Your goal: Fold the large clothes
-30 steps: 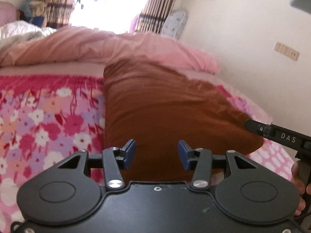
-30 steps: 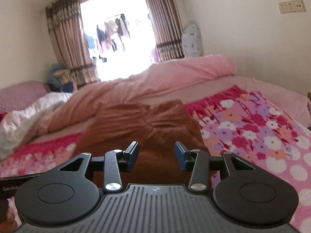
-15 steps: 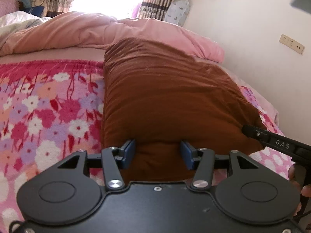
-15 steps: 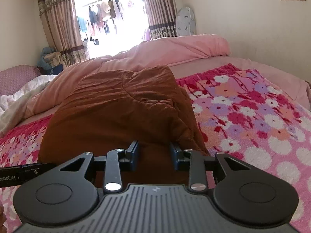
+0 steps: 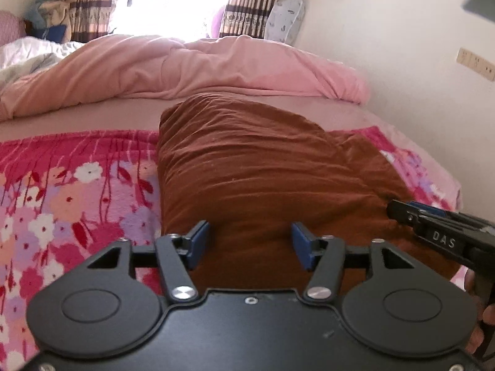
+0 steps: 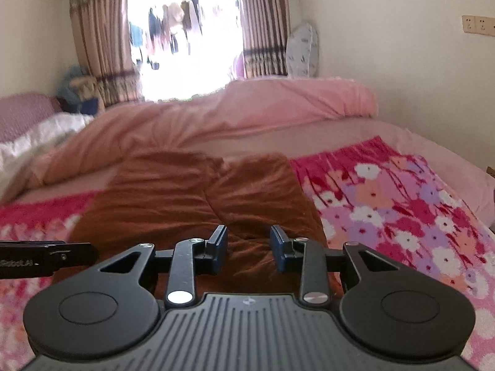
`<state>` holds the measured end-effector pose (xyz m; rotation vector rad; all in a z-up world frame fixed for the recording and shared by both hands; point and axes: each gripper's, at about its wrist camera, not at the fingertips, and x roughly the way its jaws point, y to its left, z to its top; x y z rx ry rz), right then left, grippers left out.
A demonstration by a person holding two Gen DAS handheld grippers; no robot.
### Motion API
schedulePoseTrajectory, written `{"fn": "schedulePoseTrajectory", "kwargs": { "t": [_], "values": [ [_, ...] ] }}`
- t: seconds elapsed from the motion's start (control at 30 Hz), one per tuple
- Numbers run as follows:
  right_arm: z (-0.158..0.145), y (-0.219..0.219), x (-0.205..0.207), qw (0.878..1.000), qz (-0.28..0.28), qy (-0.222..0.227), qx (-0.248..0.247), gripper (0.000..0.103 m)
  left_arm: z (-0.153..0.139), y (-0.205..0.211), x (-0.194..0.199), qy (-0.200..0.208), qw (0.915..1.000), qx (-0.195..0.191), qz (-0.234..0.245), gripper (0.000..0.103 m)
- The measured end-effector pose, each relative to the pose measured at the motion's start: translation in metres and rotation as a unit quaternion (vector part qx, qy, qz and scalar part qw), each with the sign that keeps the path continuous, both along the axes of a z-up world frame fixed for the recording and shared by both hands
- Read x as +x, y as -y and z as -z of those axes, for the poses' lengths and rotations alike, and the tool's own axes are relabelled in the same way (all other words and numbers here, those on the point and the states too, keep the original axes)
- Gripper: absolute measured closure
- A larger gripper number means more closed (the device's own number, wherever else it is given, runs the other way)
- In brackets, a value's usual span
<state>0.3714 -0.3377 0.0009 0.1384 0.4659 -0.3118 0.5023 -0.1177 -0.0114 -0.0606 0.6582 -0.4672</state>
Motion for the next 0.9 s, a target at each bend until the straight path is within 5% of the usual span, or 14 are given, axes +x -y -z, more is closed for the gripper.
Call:
{"fn": "schedulePoseTrajectory", "kwargs": {
  "t": [0.3, 0.7, 0.9],
  "values": [
    [0.029, 0.003, 0.011, 1.0, 0.001, -0.019, -0.004, 0.069, 0.016, 0.0, 0.008, -0.001, 1.0, 0.003, -0.009, 0.031],
    [-0.016, -0.017, -0.052, 0.999, -0.018, 0.042, -0.01, 0.066, -0.015, -0.02, -0.05, 0.036, 0.9991, 0.002, -0.02, 0.036],
    [-0.017, -0.021, -0.083, 0.998, -0.03, 0.049, -0.01, 0.066, -0.006, -0.031, -0.082, 0.023, 0.9995, -0.016, -0.017, 0.036]
  ]
}}
